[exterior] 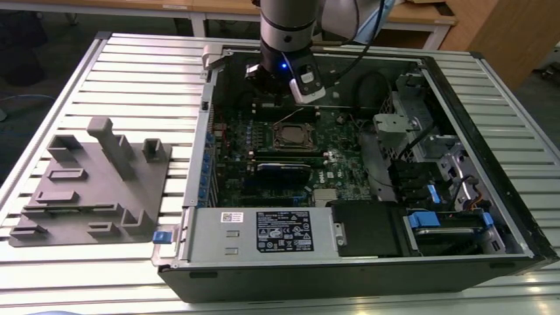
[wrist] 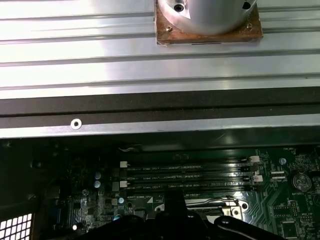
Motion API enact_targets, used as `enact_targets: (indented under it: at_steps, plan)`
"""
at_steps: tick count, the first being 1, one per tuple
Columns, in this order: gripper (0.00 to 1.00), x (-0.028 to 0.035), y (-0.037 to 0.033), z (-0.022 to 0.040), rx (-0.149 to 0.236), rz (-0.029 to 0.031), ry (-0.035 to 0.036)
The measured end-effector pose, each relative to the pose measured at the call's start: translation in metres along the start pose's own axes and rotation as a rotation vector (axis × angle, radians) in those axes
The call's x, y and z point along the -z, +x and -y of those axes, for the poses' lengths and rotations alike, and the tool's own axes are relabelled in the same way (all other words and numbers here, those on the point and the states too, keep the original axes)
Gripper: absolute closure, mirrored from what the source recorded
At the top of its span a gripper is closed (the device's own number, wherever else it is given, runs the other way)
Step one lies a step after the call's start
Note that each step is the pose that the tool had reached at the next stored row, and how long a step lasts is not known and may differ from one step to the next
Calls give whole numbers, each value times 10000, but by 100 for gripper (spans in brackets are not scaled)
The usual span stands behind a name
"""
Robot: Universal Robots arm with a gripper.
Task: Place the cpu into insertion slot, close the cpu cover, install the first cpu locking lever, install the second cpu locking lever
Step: 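Install the first cpu locking lever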
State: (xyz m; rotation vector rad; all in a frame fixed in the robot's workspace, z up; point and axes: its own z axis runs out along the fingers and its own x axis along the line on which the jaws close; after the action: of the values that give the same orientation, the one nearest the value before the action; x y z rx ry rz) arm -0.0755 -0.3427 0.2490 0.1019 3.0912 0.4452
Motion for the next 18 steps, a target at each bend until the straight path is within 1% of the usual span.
enact_targets:
  at_steps: [2,5,6,7,9,15,18]
  plan:
    - [89,0,0,-2,0,5,71]
    - [89,-2,0,-7,6,17,267]
    - [89,-2,0,-8,7,18,289]
    - [89,-2,0,-8,6,18,290]
    - [89,-2,-2,-8,7,16,245]
    - [89,-5,-92,-13,6,14,245]
    - [89,-6,-94,-13,5,16,243]
